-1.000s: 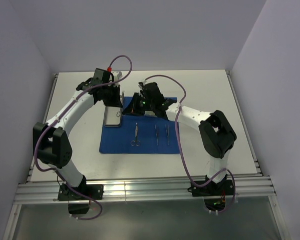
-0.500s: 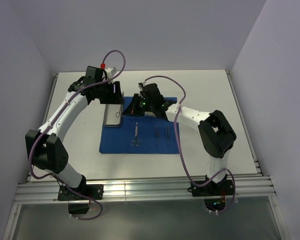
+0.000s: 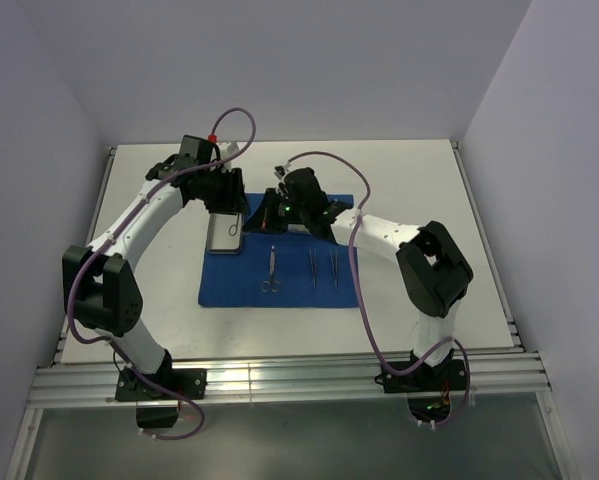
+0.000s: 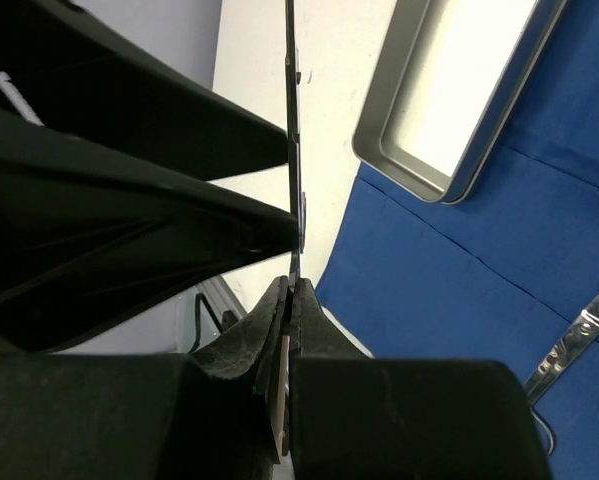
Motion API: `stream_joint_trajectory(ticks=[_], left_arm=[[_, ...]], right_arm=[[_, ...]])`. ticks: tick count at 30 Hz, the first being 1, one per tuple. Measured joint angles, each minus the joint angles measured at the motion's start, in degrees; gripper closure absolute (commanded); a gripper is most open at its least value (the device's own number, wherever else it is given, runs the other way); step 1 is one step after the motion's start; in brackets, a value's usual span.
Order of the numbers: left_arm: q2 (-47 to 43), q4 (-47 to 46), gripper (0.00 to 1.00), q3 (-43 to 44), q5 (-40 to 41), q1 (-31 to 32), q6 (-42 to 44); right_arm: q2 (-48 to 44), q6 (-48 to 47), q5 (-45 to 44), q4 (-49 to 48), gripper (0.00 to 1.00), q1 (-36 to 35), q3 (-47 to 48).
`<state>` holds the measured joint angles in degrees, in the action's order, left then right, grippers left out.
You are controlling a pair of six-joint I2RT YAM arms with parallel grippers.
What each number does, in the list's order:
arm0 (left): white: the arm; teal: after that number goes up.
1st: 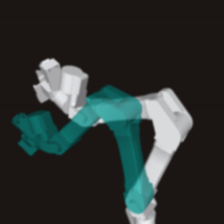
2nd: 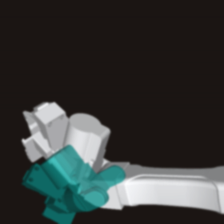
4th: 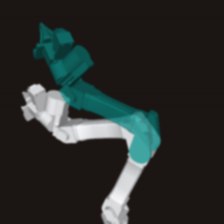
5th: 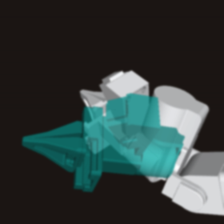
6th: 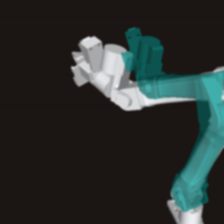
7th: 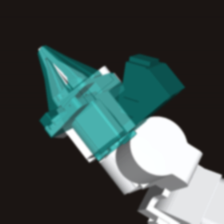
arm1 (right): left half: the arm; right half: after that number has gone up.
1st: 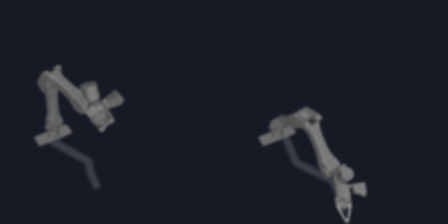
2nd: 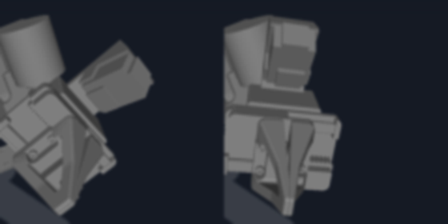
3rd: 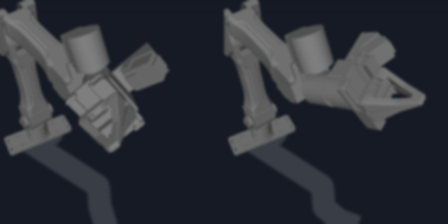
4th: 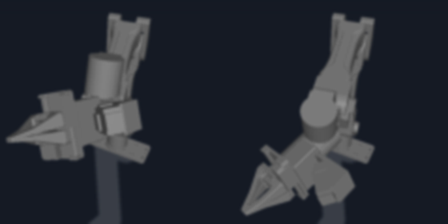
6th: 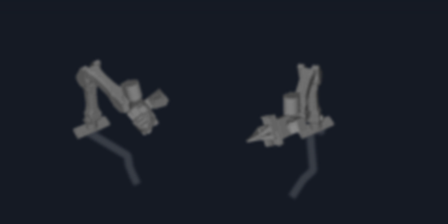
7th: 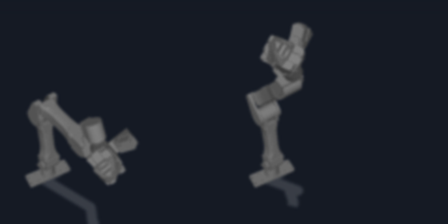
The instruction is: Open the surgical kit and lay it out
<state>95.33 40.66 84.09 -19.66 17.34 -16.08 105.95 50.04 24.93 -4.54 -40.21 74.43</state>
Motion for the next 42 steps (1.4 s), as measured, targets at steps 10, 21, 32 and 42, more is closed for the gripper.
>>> stream_joint_trajectory(ticks=[10,21,32,42], left_arm=[[0.52,0.55,0.88,-0.02,2.69,0.92,-0.17],[0.52,0.09,0.59,0.07,1.90,0.92,-1.73],[0.52,0.79,0.79,0.90,1.55,0.50,-1.62],[0.52,0.61,0.94,0.87,1.31,0.35,-1.81]], right_arm=[[-0.11,-0.02,-0.02,-0.28,1.00,-0.52,0.02],[-0.15,-0.15,-0.87,-0.13,1.00,-0.57,0.02],[-0.57,-0.15,-1.55,-0.22,1.00,-0.72,0.02],[-0.70,-0.13,-1.75,-0.17,1.00,-0.72,0.02]])
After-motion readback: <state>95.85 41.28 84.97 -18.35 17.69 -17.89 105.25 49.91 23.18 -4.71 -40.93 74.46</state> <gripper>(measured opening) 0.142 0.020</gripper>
